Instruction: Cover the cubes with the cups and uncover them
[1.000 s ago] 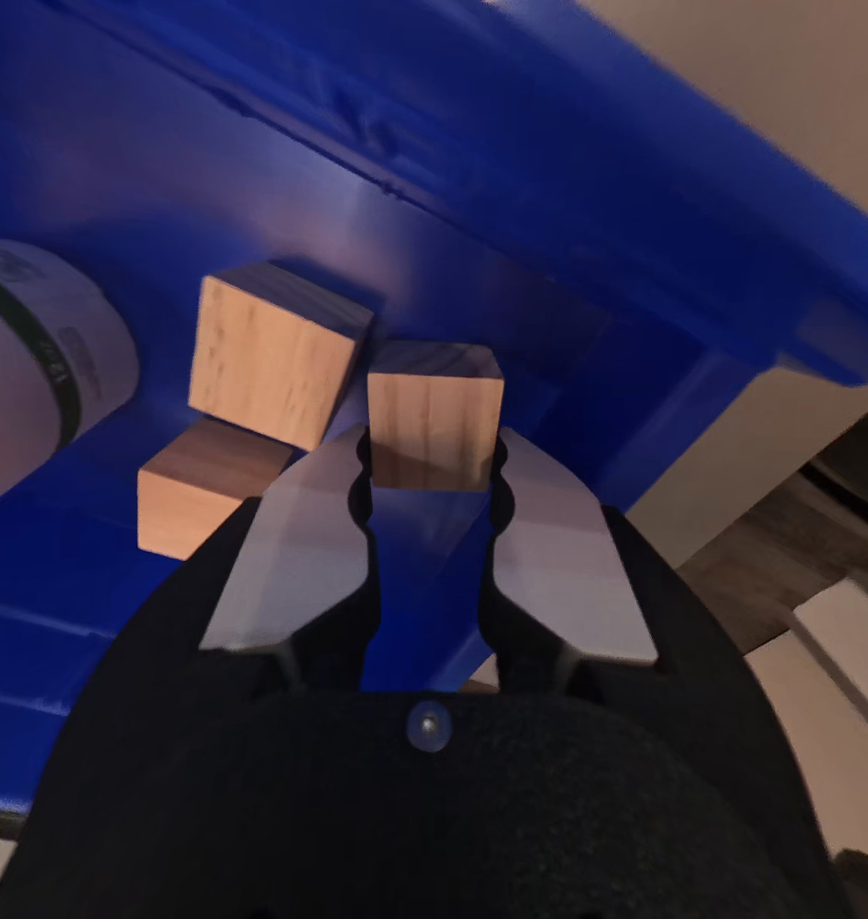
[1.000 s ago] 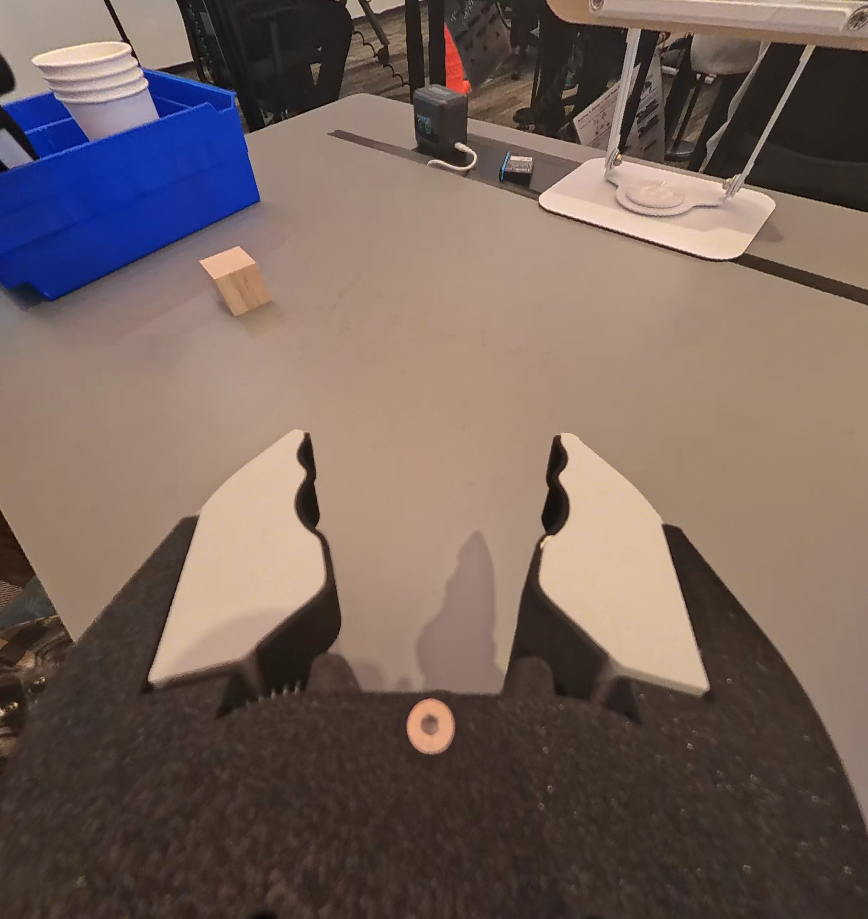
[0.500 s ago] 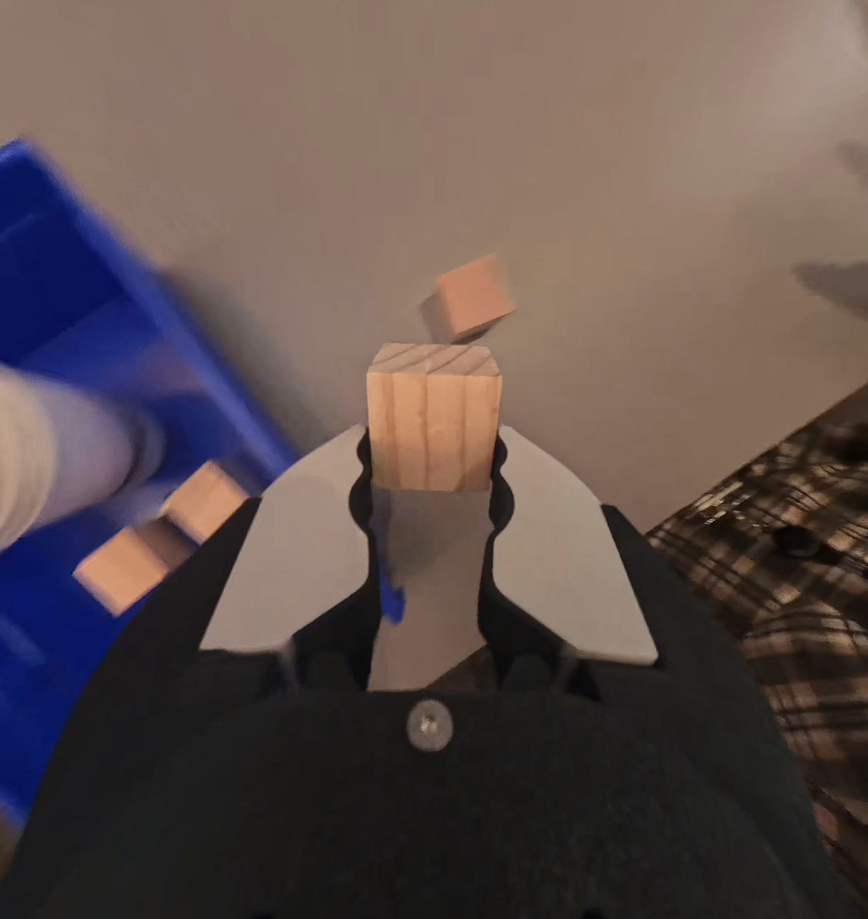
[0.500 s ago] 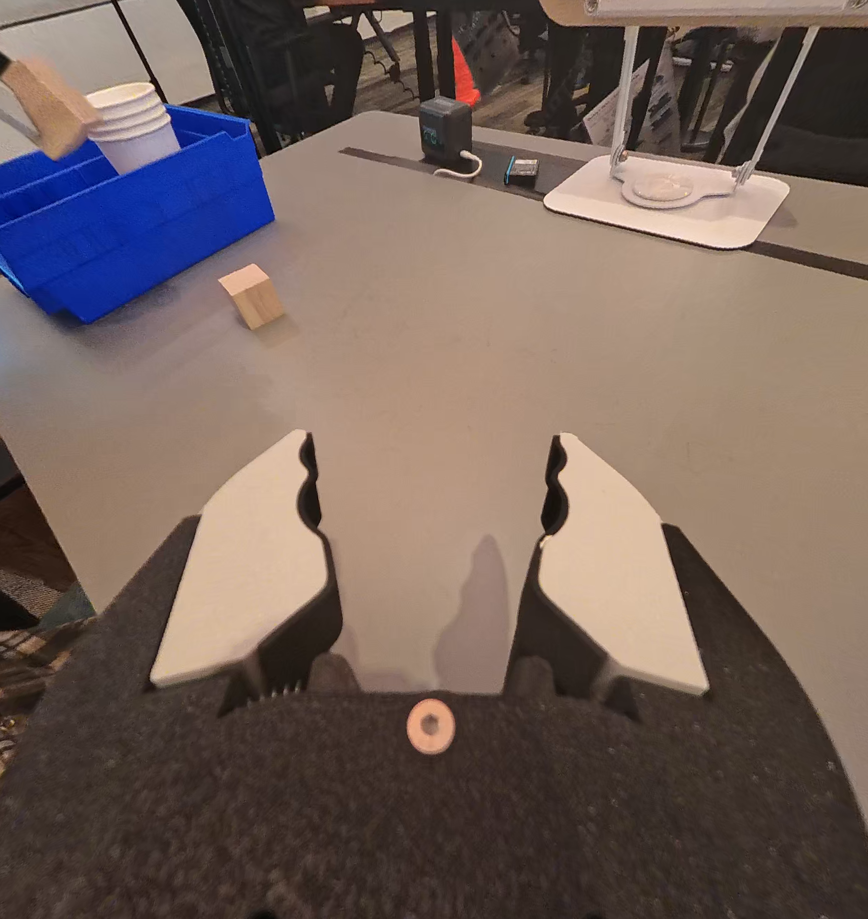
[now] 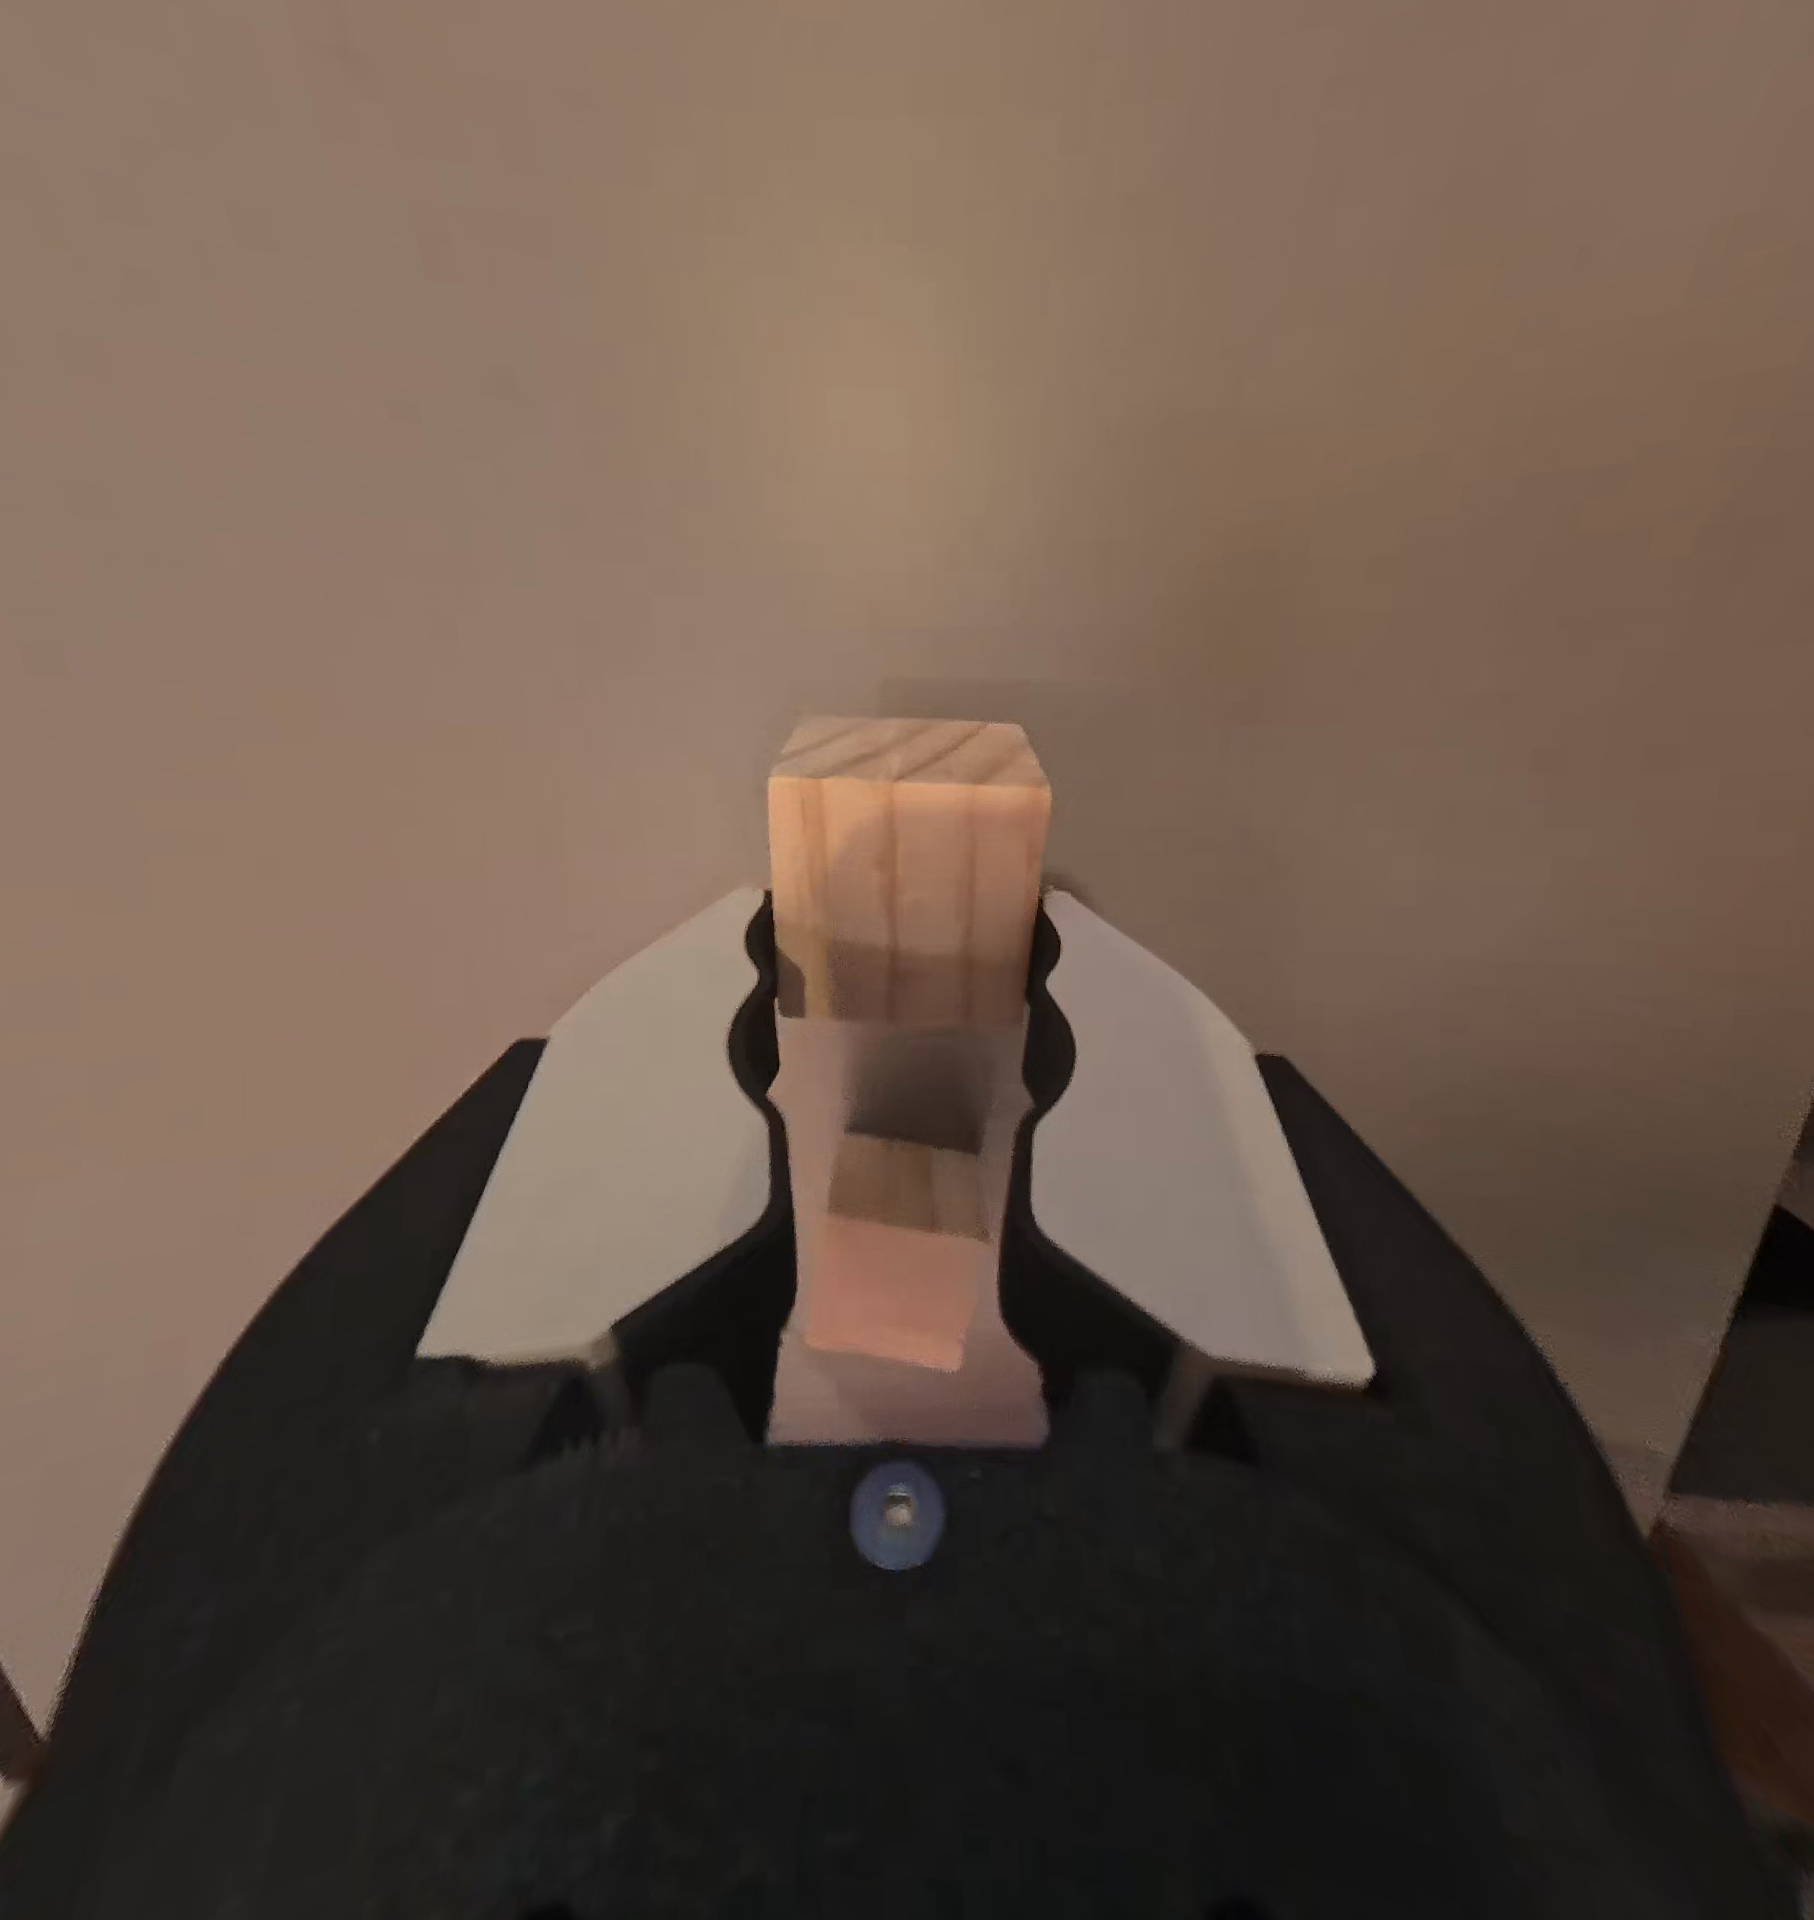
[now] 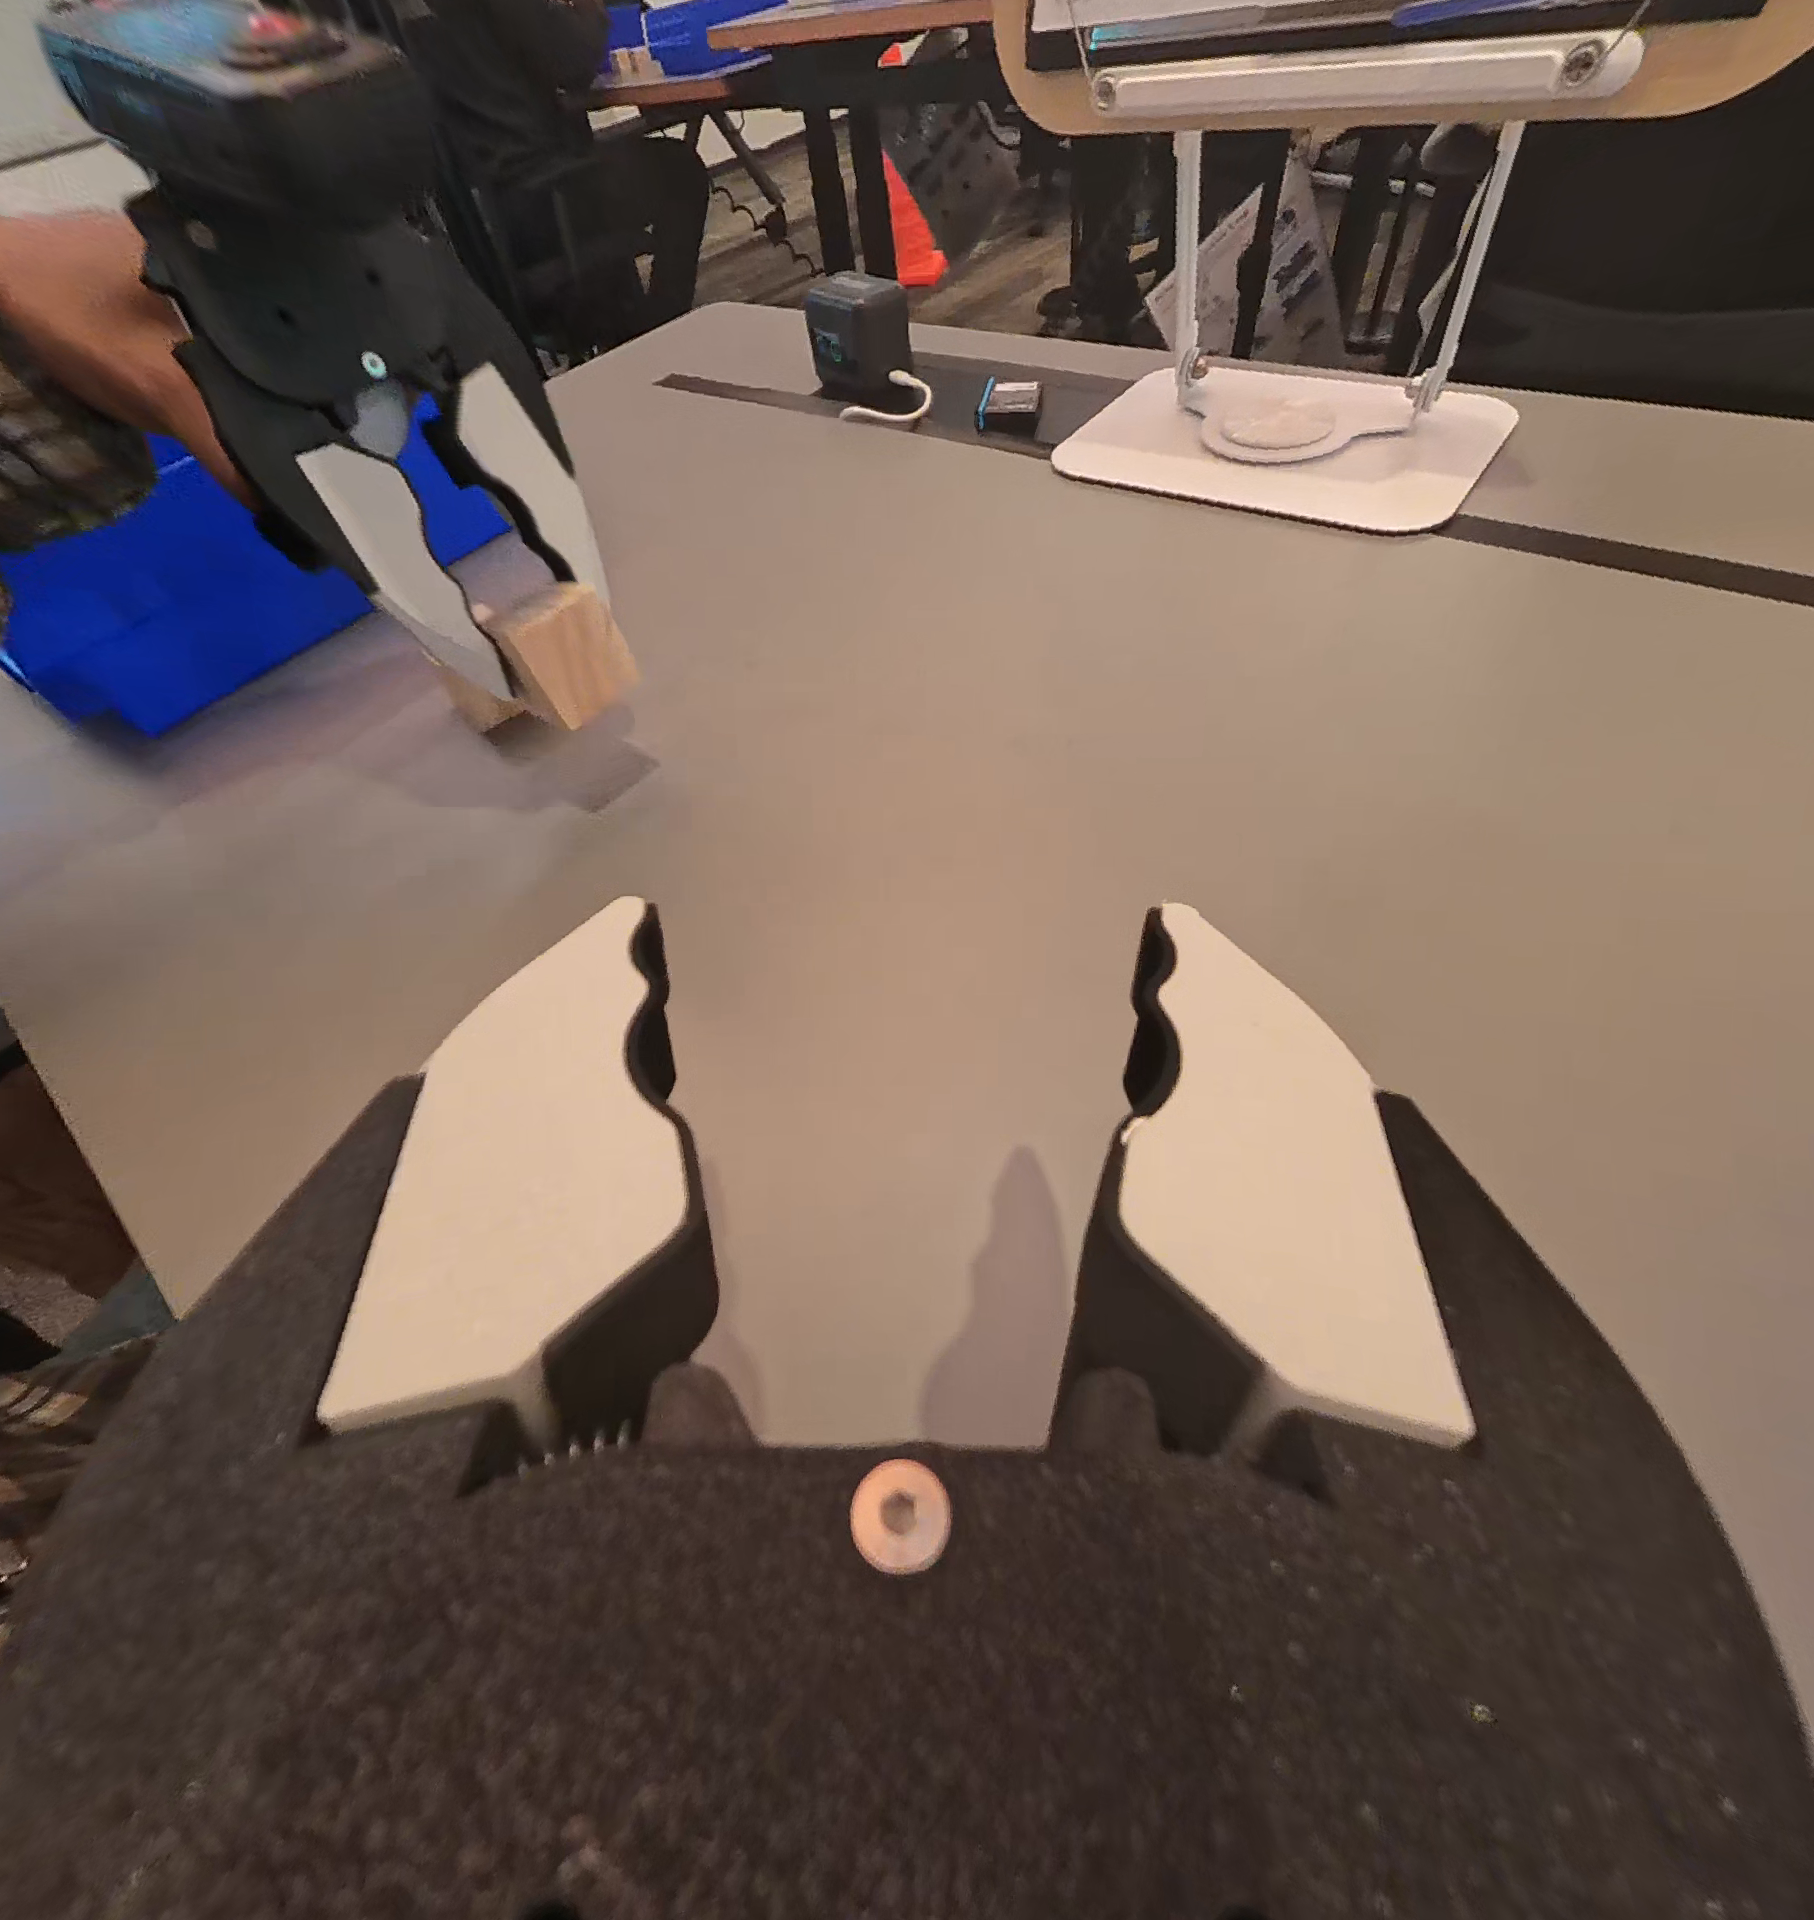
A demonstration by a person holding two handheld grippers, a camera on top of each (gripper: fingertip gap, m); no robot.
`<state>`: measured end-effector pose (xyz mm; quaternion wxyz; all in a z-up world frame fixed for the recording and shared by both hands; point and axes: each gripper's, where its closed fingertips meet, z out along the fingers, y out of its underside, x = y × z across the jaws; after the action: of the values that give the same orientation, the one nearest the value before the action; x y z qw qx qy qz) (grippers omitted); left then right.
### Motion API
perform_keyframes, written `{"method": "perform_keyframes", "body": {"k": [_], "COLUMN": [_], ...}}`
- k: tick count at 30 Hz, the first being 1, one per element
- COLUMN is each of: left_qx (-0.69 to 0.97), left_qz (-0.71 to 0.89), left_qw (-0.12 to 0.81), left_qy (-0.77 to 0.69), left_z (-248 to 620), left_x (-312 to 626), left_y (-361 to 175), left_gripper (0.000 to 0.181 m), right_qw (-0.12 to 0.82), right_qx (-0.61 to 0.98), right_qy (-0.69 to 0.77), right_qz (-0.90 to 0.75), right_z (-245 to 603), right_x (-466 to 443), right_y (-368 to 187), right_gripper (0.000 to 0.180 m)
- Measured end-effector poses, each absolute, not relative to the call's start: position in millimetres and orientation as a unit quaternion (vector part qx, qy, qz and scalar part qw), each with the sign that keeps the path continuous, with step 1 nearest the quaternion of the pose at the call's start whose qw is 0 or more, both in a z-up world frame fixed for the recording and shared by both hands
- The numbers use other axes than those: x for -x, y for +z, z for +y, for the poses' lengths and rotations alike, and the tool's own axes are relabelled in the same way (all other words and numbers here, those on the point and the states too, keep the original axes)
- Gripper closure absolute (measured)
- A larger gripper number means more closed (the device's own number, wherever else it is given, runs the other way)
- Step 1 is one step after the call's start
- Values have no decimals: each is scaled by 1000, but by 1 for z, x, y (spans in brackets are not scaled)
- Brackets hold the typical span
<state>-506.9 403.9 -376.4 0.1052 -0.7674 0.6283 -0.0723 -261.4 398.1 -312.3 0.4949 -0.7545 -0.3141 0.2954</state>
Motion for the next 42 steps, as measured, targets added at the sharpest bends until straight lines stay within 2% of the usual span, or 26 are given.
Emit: {"method": "perform_keyframes", "body": {"k": [8, 26, 30, 33, 36, 42], "left_qx": [769, 765, 773, 782, 797, 825], "left_qz": [635, 640, 631, 616, 588, 504], "left_qw": [60, 62, 67, 90, 131, 248], "left_qy": [-41, -33, -16, -15, -33, -58], "left_z": [414, 419, 423, 425, 427, 417], "left_x": [511, 498, 503, 511, 527, 593], "left_y": [-404, -421, -423, -408, -377, -292], "left_gripper": [137, 136, 113, 99, 92, 95], "right_qw": [478, 472, 472, 475, 475, 477], "right_qx": [764, 767, 767, 765, 764, 762], "right_qy": [297, 298, 297, 299, 300, 301], "right_qz": [-315, -315, -317, -316, -318, -319], "right_z": [404, 404, 404, 404, 403, 402], "right_x": [265, 265, 265, 265, 265, 267], "right_y": [-326, -331, -330, -328, -328, -326], "right_gripper": [95, 95, 93, 92, 92, 92]}}
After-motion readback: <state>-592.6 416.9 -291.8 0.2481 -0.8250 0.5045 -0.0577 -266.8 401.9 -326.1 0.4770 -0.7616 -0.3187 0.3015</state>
